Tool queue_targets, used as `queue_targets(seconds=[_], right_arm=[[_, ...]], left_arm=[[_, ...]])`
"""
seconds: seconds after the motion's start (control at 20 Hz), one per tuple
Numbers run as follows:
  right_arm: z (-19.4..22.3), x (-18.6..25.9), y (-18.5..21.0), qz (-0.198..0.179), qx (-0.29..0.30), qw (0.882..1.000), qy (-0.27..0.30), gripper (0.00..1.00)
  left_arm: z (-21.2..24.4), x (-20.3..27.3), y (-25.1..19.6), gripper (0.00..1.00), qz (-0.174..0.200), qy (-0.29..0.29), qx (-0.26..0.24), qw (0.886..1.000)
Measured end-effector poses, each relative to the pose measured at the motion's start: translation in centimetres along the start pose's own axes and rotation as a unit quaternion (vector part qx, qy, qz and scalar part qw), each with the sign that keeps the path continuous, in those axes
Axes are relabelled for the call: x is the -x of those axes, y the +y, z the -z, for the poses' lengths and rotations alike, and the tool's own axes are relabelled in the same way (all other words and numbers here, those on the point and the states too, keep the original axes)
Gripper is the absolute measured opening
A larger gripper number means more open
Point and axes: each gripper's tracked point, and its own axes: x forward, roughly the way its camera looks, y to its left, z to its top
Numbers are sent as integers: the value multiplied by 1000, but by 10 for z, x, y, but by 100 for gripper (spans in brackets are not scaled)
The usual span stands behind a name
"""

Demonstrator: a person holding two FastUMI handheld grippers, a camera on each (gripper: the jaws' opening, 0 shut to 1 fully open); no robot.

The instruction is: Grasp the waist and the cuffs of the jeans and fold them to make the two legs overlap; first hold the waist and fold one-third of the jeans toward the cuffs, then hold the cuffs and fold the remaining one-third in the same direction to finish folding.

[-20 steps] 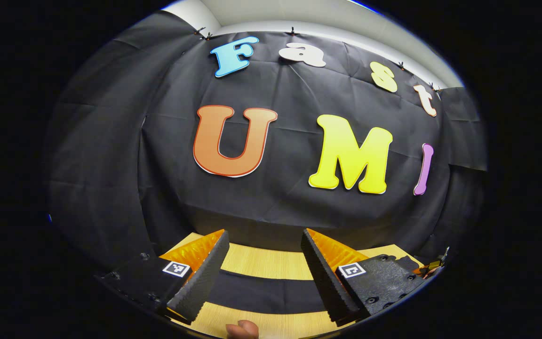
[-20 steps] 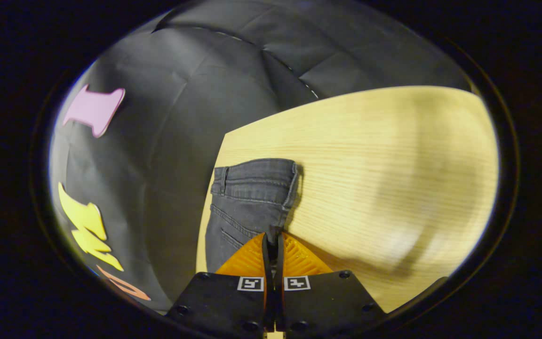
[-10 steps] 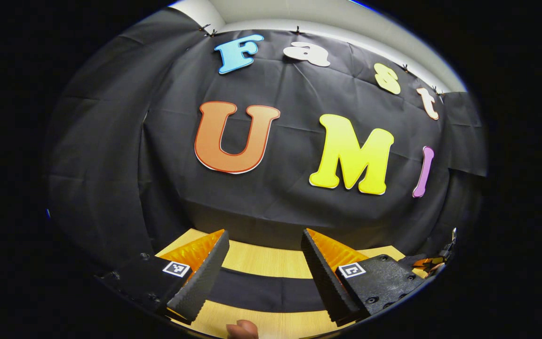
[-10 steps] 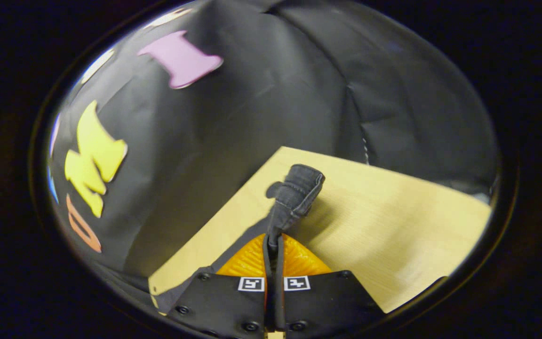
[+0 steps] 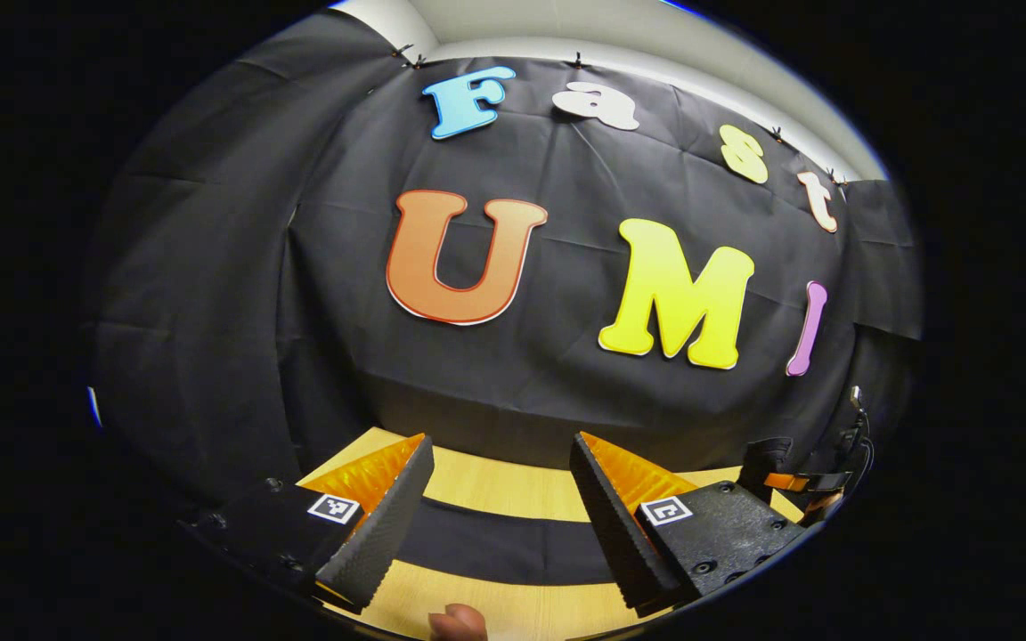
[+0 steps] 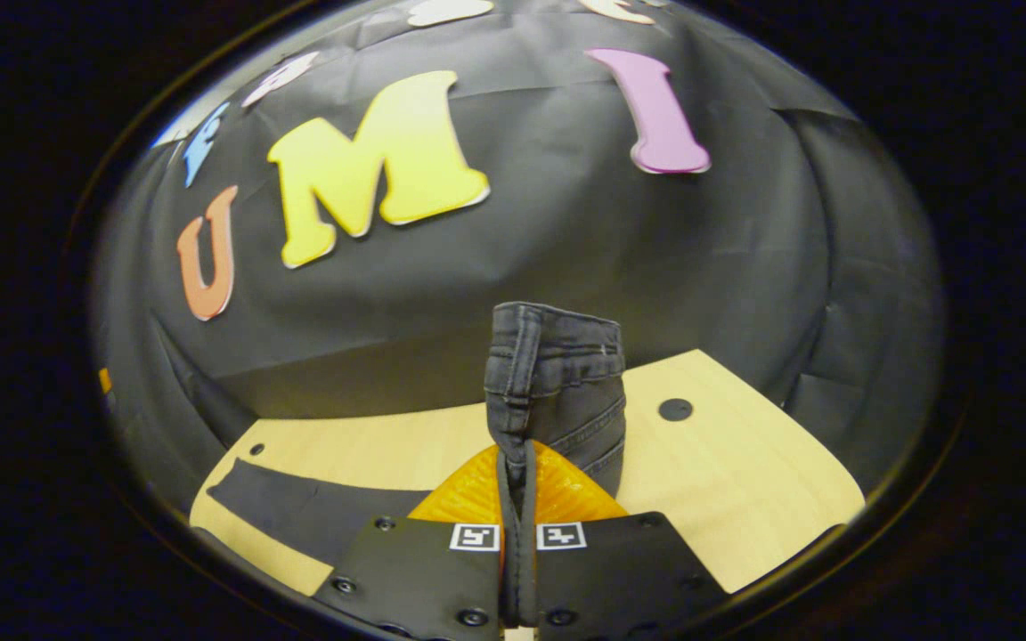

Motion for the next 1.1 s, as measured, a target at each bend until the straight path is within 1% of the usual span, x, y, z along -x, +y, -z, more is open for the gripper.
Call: queue_targets(seconds=[0.3, 0.45, 0.65, 0.8, 0.95, 1.1], right_arm=[[23, -11, 55, -65, 70, 995, 16, 0], [34, -4, 67, -101, 83, 991, 38, 0], [59, 8, 80, -136, 112, 981, 80, 1], [64, 3, 71, -135, 133, 976, 105, 1], [66, 2, 77, -131, 138, 974, 125, 1], [65, 1, 78, -127, 152, 973, 120, 1]], left_arm=[[4, 17, 34, 98, -31, 2, 13, 999], [7, 27, 51, 98, -45, 6, 15, 999], [9, 36, 71, 98, -63, 5, 14, 998], [14, 41, 82, 99, -75, 10, 20, 997], [16, 40, 85, 98, -77, 11, 23, 997], [15, 37, 82, 99, -73, 9, 17, 997]])
